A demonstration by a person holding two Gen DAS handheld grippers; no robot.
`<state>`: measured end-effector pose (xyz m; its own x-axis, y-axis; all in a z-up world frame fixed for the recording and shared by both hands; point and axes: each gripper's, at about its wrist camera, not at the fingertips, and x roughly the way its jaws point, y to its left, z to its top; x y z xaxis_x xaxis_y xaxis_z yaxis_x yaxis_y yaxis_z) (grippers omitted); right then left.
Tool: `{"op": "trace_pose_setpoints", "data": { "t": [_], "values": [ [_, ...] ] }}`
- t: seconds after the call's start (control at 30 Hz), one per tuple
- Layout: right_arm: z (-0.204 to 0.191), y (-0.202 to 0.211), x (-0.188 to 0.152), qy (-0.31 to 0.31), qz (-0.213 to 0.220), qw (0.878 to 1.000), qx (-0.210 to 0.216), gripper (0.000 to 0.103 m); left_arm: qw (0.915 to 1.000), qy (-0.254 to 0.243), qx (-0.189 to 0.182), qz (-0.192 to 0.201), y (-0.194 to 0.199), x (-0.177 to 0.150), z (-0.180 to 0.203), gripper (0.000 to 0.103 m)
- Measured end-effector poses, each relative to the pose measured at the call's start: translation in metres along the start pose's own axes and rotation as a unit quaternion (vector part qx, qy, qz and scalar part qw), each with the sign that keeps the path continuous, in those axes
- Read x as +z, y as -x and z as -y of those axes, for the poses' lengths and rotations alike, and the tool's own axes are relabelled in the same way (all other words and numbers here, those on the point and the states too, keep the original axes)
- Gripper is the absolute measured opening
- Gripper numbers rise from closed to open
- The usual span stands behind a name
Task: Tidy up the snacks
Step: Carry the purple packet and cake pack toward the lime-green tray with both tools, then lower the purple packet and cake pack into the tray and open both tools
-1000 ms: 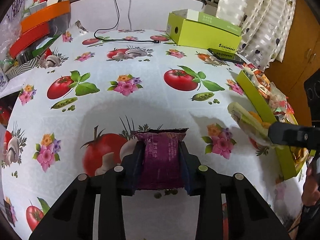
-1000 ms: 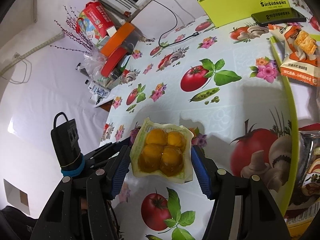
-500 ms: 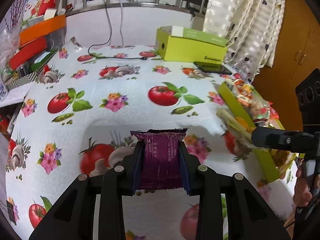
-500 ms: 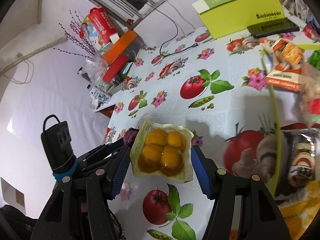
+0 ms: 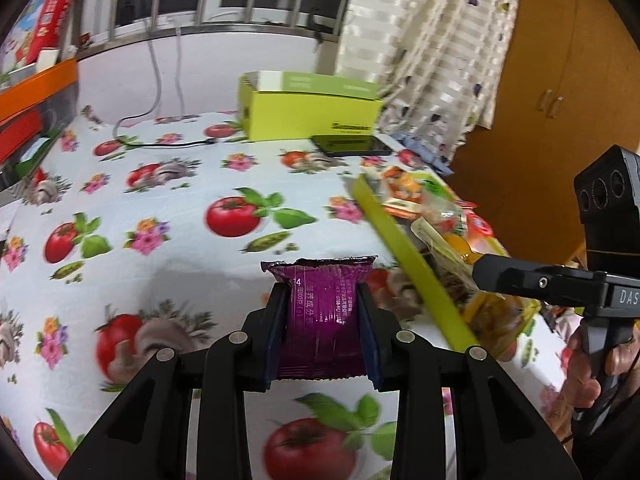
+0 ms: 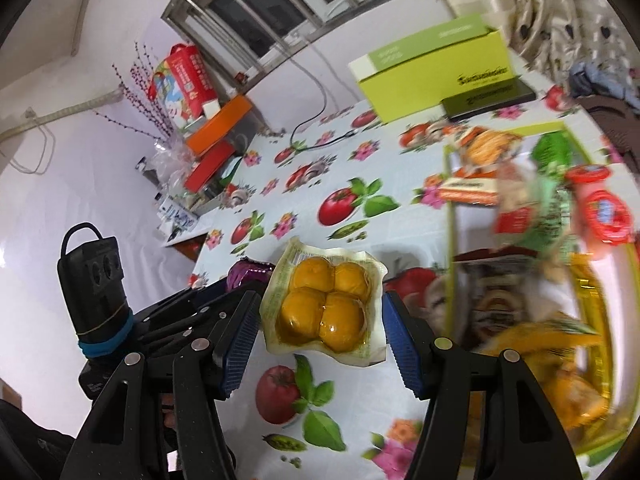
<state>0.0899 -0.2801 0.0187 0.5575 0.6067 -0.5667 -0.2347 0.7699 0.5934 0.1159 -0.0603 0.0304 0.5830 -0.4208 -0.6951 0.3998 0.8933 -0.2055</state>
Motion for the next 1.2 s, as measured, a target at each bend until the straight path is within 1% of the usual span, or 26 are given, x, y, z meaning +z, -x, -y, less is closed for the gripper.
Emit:
{"op": "trace_pose_setpoints", "data": {
  "t": [0.1,0.37,0.67,0.83,1.07,1.2],
  "values": [
    [0.01,0.015,-0.003,-0.005,0.01,1.0,-0.019,0.061,0.9997,-0.011,-0.022,-0.004,-0.005,0.001,0.015,0.035],
    [0.041,0.047,-0.009,-0.03,0.032,0.997,-0.061,0.061,0.9972,-0.035,-0.066,-0.011,-0.016,0.007,0.048,0.035],
    [0.069,0.074,-0.009,-0.048,0.055,0.993,-0.095,0.061,0.9949,-0.046,-0.088,-0.014,-0.025,0.014,0.067,0.035],
    [0.083,0.076,-0.008,-0.064,0.054,0.99,-0.111,0.061,0.994,-0.049,-0.097,-0.015,-0.03,0.017,0.074,0.035],
    [0.098,0.067,-0.005,-0.074,0.046,0.988,-0.125,0.061,0.9928,-0.054,-0.105,-0.018,-0.037,0.022,0.082,0.035],
    [0.115,0.061,-0.004,-0.099,0.036,0.984,-0.145,0.063,0.9922,-0.058,-0.109,-0.021,-0.043,0.026,0.087,0.035]
  ]
}}
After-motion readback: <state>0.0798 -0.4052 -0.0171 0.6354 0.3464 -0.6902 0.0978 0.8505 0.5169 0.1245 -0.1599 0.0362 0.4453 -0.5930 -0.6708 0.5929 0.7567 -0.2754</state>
